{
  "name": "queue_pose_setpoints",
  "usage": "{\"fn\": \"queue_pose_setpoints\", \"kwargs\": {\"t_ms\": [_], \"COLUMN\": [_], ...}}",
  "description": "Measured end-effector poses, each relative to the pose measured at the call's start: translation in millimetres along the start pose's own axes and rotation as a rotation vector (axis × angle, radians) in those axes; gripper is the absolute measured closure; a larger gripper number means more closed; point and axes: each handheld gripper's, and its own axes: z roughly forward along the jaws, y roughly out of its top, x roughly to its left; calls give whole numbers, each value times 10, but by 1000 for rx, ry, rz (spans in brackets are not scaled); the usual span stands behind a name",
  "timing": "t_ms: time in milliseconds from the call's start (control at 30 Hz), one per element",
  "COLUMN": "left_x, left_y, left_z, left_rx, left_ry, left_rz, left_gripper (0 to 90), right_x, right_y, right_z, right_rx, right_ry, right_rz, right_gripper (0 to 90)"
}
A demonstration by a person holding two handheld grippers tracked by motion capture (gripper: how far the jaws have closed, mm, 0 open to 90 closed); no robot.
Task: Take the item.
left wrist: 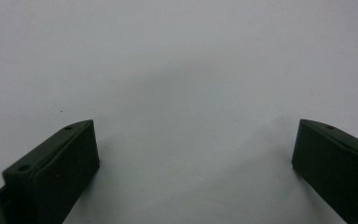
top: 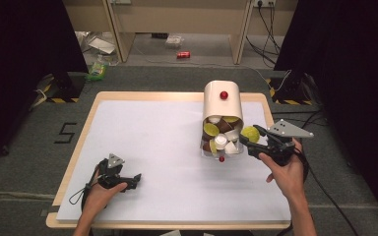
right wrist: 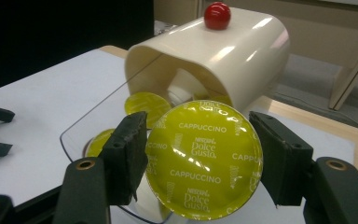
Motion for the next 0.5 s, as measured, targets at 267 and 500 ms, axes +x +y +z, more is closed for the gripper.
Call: {"fn": "queue_pose_setpoints", "kwargs": {"t_ms": [267,500], "left_x": [1,0], "left_y": [0,0], "left_z": [0,0], "left_rx": [0,0], "left_ry": [0,0], "left_rz": [0,0], "left_gripper": [0,0], "right_x": [-163,-289], "right_y": [-93,-191], "right_z": [-2,50], "right_rx": [18,48], "right_ry": [-41,-67], "right_rz": [25,48], "right_gripper": [398,398]}}
